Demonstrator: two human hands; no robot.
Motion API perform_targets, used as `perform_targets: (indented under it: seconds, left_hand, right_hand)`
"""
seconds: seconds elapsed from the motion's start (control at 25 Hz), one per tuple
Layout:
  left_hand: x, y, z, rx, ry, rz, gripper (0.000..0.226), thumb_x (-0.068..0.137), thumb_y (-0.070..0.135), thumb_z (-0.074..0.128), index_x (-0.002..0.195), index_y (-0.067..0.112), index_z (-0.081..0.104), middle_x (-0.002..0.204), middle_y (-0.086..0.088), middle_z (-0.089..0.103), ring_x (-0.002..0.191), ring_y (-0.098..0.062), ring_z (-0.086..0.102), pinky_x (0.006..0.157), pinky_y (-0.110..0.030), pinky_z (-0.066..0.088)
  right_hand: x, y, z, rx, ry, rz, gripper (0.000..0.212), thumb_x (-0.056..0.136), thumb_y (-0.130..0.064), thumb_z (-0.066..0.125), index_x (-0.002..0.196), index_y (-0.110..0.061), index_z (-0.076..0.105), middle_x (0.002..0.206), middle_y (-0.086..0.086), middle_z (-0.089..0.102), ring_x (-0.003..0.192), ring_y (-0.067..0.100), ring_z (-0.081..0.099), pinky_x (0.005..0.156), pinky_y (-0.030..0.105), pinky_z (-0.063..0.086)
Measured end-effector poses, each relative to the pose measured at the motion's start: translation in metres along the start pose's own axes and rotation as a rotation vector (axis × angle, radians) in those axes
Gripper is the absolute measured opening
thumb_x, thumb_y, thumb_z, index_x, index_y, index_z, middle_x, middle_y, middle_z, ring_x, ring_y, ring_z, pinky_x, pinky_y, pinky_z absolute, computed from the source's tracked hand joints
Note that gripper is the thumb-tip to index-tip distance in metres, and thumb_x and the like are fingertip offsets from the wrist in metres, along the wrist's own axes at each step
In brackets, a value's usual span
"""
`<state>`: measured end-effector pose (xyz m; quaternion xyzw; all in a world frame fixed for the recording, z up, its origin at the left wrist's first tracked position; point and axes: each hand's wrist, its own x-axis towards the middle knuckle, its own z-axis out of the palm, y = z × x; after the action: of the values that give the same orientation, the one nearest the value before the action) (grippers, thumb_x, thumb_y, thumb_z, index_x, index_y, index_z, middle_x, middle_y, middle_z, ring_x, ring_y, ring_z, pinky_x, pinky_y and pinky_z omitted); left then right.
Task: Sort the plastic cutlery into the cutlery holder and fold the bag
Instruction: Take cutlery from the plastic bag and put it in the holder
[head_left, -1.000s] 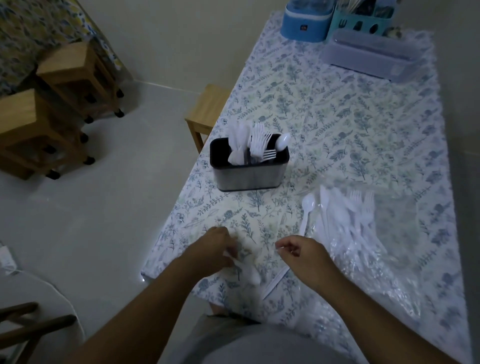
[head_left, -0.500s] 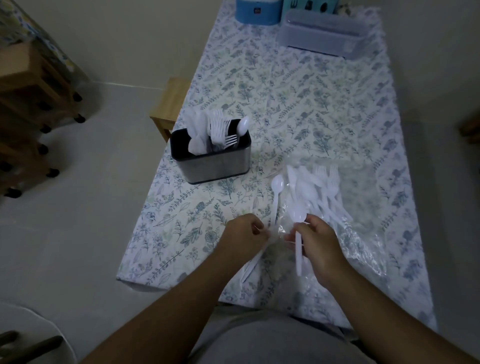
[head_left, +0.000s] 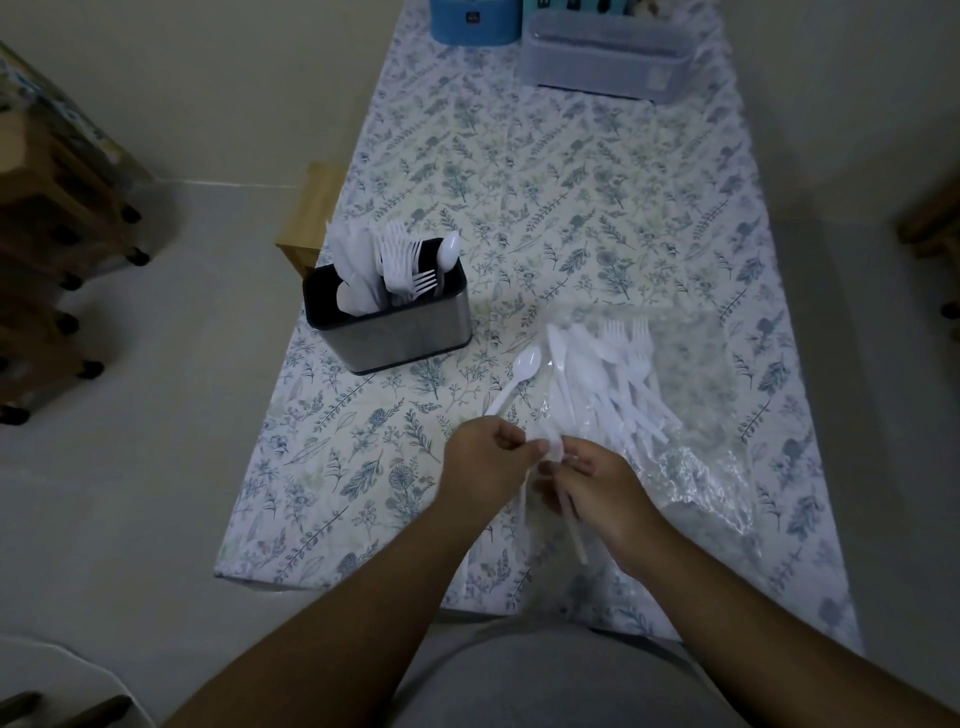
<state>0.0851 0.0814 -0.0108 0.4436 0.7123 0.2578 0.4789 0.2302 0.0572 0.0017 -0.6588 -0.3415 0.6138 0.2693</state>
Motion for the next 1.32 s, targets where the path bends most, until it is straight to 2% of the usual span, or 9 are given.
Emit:
perform_targets:
  seconds: [0.08, 0.24, 0.36, 0.56, 0.76, 0.96, 1.04, 1.2, 1.32]
  left_hand:
    - [-0.002, 0.01, 0.006, -0.008, -0.028, 0.045, 0.019, 0.077, 0.032, 0.084, 0.078, 0.016, 0.075, 0.069, 0.001, 0.074, 0.063, -0.015, 0.072, 0.064, -0.027, 0.06]
    - [0.003, 0.02, 0.005, 0.157, 0.003, 0.122, 0.033, 0.09, 0.042, 0.067, 0.073, 0.016, 0.074, 0.066, 0.001, 0.071, 0.063, -0.012, 0.068, 0.063, -0.024, 0.054]
    - [0.025, 0.02, -0.004, 0.261, 0.112, 0.182, 0.011, 0.091, 0.023, 0.07, 0.098, 0.015, 0.069, 0.091, 0.003, 0.067, 0.083, -0.012, 0.063, 0.069, -0.021, 0.049]
    - [0.047, 0.009, -0.003, 0.436, 0.051, 0.152, 0.028, 0.088, 0.01, 0.07, 0.115, 0.015, 0.063, 0.106, -0.006, 0.069, 0.096, -0.022, 0.067, 0.079, -0.039, 0.059]
    - [0.013, 0.005, -0.012, 0.173, -0.082, 0.026, 0.046, 0.089, 0.008, 0.071, 0.129, 0.028, 0.061, 0.1, 0.002, 0.068, 0.079, -0.01, 0.066, 0.054, -0.013, 0.05]
    - [-0.019, 0.008, -0.011, -0.057, -0.233, -0.035, 0.055, 0.093, 0.009, 0.066, 0.138, 0.038, 0.054, 0.086, -0.005, 0.072, 0.045, 0.004, 0.053, 0.043, -0.014, 0.041]
    - [-0.02, 0.008, -0.012, -0.053, -0.203, -0.003, 0.055, 0.095, 0.011, 0.063, 0.143, 0.035, 0.051, 0.083, -0.011, 0.072, 0.04, 0.004, 0.049, 0.044, -0.011, 0.038]
    - [-0.024, 0.002, -0.015, 0.018, -0.147, 0.074, 0.066, 0.095, 0.009, 0.061, 0.15, 0.038, 0.039, 0.07, -0.002, 0.066, 0.049, 0.005, 0.054, 0.051, -0.007, 0.043]
    - [-0.029, -0.002, -0.017, 0.084, -0.175, 0.127, 0.067, 0.097, 0.011, 0.058, 0.152, 0.041, 0.033, 0.07, 0.002, 0.063, 0.054, 0.002, 0.054, 0.058, -0.008, 0.047]
  right_hand:
    - [0.0, -0.005, 0.003, -0.024, -0.065, -0.009, 0.027, 0.096, -0.003, 0.056, 0.105, -0.019, 0.075, 0.087, 0.009, 0.079, 0.085, 0.03, 0.075, 0.073, 0.038, 0.063]
    - [0.003, -0.008, -0.001, 0.106, -0.022, 0.011, 0.022, 0.101, -0.007, 0.054, 0.104, -0.015, 0.075, 0.091, 0.012, 0.078, 0.081, 0.025, 0.074, 0.07, 0.029, 0.061]
    - [0.006, -0.007, -0.006, 0.115, 0.033, 0.042, 0.026, 0.103, -0.006, 0.047, 0.104, -0.017, 0.072, 0.095, 0.008, 0.075, 0.078, 0.019, 0.067, 0.061, 0.022, 0.057]
    - [0.01, -0.004, -0.01, 0.084, 0.068, 0.067, 0.026, 0.105, -0.009, 0.043, 0.105, -0.018, 0.068, 0.1, 0.009, 0.073, 0.073, 0.017, 0.062, 0.059, 0.024, 0.054]
    - [0.017, -0.003, -0.009, 0.149, 0.08, 0.079, 0.034, 0.101, -0.002, 0.041, 0.103, -0.02, 0.071, 0.097, 0.01, 0.072, 0.08, 0.021, 0.062, 0.069, 0.032, 0.054]
    - [0.019, -0.006, 0.009, 0.246, 0.006, 0.08, 0.044, 0.097, 0.002, 0.042, 0.101, -0.023, 0.078, 0.102, 0.022, 0.075, 0.099, 0.04, 0.072, 0.095, 0.052, 0.057]
    - [0.019, -0.008, 0.017, 0.272, -0.015, 0.074, 0.041, 0.099, 0.0, 0.043, 0.103, -0.022, 0.078, 0.103, 0.025, 0.074, 0.102, 0.041, 0.071, 0.096, 0.058, 0.054]
    - [0.018, -0.012, 0.027, 0.348, -0.02, 0.055, 0.037, 0.102, -0.004, 0.044, 0.115, -0.021, 0.074, 0.109, 0.011, 0.077, 0.108, 0.03, 0.071, 0.098, 0.048, 0.055]
    - [0.017, -0.014, 0.032, 0.388, -0.017, 0.068, 0.035, 0.103, -0.006, 0.045, 0.108, -0.023, 0.075, 0.11, 0.013, 0.076, 0.106, 0.029, 0.071, 0.095, 0.046, 0.058]
